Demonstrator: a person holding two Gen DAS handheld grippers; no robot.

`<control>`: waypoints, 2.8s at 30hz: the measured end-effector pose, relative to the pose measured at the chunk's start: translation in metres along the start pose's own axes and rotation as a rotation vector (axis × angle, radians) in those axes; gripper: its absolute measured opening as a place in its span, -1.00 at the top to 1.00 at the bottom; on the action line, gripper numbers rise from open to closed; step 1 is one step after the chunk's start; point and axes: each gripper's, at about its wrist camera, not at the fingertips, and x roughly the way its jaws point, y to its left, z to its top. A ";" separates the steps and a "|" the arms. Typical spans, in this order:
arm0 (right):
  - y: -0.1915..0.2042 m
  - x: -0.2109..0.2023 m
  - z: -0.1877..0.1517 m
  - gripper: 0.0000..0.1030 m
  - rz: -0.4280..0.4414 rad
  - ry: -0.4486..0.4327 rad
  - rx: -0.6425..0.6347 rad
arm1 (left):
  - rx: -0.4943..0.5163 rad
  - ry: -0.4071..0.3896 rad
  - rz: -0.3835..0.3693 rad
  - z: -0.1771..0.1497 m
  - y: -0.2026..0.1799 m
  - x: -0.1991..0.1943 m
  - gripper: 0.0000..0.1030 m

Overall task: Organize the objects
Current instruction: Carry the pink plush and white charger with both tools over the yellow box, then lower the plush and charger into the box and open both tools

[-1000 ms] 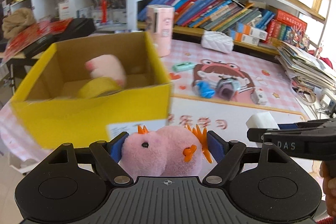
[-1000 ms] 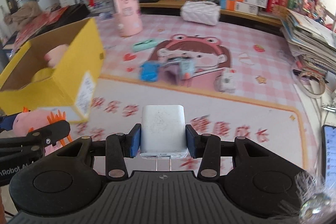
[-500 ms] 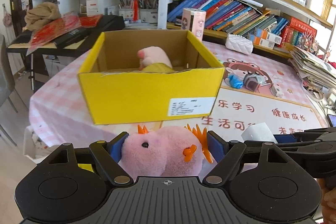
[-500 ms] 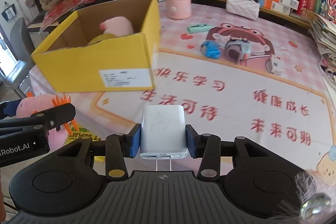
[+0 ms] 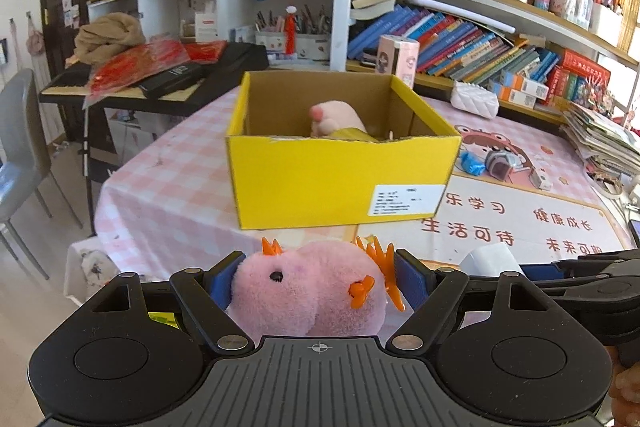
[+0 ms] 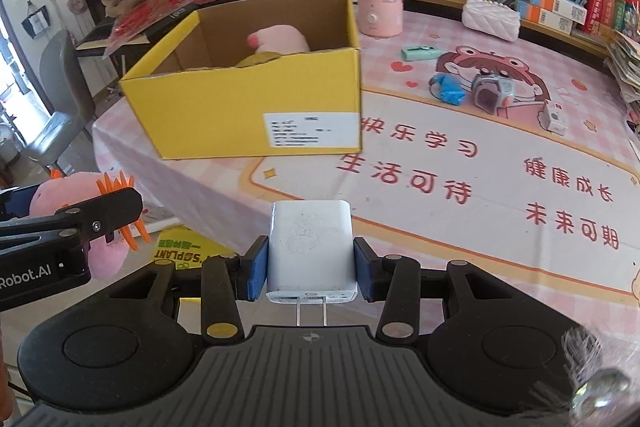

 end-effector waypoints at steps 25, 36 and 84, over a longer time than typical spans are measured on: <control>0.007 -0.013 0.025 0.20 -0.026 -0.109 -0.005 | -0.006 -0.090 -0.013 0.026 0.012 -0.002 -0.56; -0.010 -0.002 0.102 0.20 -0.011 -0.226 0.017 | 0.014 -0.158 0.010 0.075 0.007 0.033 -0.56; -0.014 0.169 0.238 0.20 0.150 -0.044 -0.220 | 0.065 0.028 0.121 0.127 -0.015 0.200 -0.59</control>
